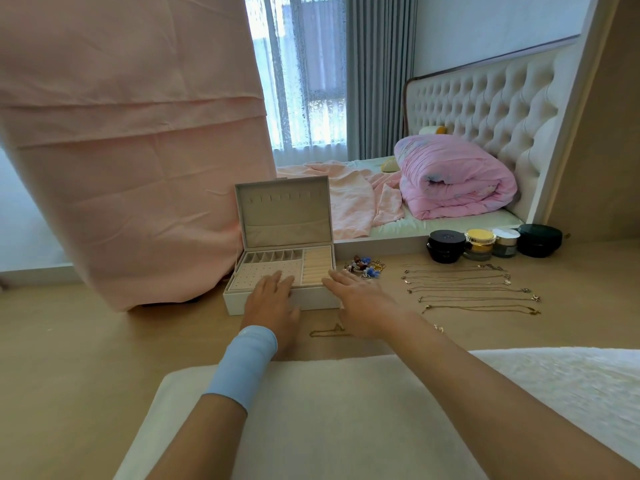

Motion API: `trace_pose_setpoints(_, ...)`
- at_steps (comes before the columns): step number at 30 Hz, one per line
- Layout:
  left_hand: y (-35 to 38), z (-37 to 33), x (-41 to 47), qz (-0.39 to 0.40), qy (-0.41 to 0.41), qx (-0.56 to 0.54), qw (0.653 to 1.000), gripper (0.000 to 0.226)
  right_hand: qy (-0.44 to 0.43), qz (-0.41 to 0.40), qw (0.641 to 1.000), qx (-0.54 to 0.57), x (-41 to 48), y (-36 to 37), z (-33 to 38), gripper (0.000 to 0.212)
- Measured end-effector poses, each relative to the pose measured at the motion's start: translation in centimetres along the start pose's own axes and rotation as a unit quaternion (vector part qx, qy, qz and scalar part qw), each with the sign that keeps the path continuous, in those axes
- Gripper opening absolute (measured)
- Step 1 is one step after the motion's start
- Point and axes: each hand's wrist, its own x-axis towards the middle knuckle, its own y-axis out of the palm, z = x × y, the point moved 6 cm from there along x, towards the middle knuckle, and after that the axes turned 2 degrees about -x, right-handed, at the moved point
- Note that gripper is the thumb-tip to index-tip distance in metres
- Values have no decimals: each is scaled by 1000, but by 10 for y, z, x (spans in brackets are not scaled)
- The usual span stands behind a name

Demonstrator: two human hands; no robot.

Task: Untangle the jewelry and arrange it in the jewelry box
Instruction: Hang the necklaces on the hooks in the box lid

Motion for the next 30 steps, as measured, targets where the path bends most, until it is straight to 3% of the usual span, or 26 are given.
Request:
trace_pose_setpoints(3, 4, 5, -3, 45, 15, -2, 999, 59, -12, -10, 1000, -16, 7, 2, 6, 79)
trace_pose_setpoints(8, -12, -2, -12, -10, 37, 5, 999, 49, -30, -58, 998, 23, -3, -2, 6, 67)
trace_pose_setpoints(22, -21, -28, -40, -22, 78, -29, 996, 22, -90, -161, 969, 165, -50, -11, -13, 34)
trace_pose_setpoints(26, -22, -30, -41, -26, 77, -17, 997, 20, -1, -197, 960, 198, -54, -4, -33, 30)
trace_pose_setpoints(28, -21, -30, -40, -23, 74, -13, 997, 19, 71, -149, 975, 150, -52, 9, -45, 29)
trace_pose_setpoints(30, -21, -31, -38, -23, 71, -4, 997, 18, 82, -84, 990, 85, -50, 22, -48, 30)
